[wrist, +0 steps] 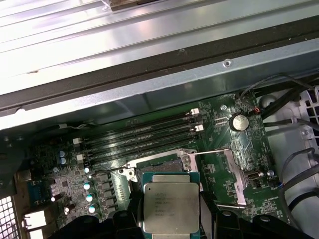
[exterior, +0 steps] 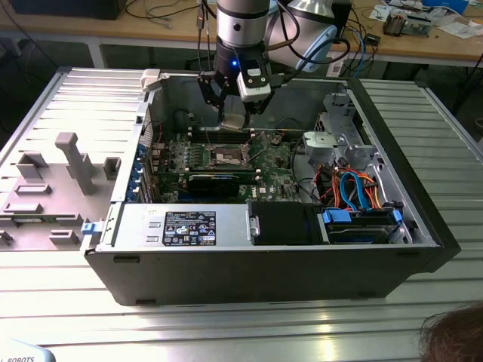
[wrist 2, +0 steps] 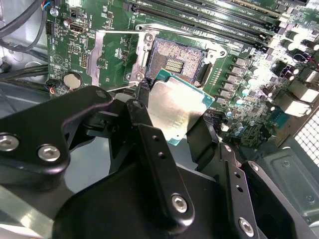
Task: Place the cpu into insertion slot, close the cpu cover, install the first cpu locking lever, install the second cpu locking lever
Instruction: 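Place the cpu into insertion slot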
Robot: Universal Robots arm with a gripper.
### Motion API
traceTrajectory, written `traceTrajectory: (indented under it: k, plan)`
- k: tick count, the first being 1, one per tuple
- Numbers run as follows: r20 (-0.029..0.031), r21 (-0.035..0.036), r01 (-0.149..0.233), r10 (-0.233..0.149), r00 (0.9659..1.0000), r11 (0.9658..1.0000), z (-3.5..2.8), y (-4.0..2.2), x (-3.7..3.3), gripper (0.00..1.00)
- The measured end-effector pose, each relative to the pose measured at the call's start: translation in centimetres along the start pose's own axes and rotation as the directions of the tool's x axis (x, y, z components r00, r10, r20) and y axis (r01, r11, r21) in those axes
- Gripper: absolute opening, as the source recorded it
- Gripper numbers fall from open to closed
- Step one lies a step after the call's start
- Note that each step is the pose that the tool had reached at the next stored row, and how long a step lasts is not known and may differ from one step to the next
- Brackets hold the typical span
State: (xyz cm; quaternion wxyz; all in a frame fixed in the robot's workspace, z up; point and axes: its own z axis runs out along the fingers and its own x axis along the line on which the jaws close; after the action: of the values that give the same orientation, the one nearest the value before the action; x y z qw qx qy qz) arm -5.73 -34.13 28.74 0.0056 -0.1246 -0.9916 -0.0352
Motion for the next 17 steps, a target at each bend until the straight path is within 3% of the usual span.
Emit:
traceTrajectory:
  k: [17]
  plan:
    - [0.0026, -0.0008, -0.038, 0.038, 0.9993, 0.9993, 0.02, 0.0, 0.0, 0.55]
